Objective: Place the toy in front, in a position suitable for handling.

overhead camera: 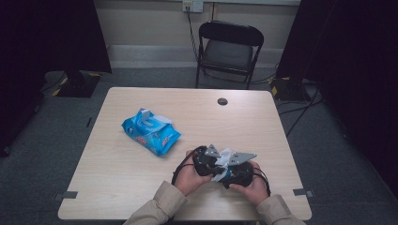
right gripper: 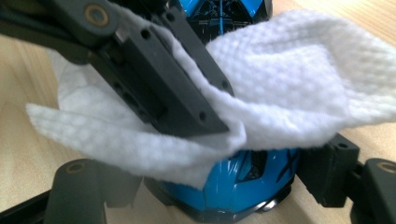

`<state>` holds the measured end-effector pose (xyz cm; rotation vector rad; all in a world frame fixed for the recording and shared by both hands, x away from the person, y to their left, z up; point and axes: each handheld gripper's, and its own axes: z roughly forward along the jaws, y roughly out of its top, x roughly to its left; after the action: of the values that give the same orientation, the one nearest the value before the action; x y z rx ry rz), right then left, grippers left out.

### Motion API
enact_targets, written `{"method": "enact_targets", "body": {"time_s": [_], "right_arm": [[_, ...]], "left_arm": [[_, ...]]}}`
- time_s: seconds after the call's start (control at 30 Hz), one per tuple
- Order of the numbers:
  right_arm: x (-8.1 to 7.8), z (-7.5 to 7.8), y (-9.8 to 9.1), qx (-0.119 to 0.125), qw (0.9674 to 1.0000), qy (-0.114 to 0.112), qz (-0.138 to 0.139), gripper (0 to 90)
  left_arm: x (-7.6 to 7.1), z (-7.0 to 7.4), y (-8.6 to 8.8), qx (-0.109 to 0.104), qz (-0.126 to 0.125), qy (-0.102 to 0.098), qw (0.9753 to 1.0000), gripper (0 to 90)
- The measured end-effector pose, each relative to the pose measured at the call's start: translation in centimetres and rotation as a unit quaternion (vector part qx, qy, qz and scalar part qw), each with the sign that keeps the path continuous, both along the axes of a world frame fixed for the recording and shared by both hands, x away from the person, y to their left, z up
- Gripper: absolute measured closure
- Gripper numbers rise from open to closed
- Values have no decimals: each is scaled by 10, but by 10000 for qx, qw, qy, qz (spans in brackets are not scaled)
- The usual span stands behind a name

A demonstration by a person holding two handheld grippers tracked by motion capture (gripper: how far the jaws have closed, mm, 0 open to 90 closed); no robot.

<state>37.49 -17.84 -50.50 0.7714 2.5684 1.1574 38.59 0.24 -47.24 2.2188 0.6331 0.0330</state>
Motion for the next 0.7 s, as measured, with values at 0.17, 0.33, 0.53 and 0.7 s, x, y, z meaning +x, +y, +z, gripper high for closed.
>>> {"method": "enact_targets", "body": {"time_s": [0.17,0.33,0.53,0.7], "right_arm": [[0,0,0,-1,10000,0,0,256],[0,0,0,0,10000,1,-2,256],[0,0,0,-2,10000,-2,-3,256],[0,0,0,-4,10000,-2,-1,256]], "left_arm": [[1,1,5,17,58,-2,10000,862],[2,3,11,-12,117,51,9999,861],[7,5,21,-46,252,55,9997,861],[11,8,27,10,356,-10,9994,860]]}}
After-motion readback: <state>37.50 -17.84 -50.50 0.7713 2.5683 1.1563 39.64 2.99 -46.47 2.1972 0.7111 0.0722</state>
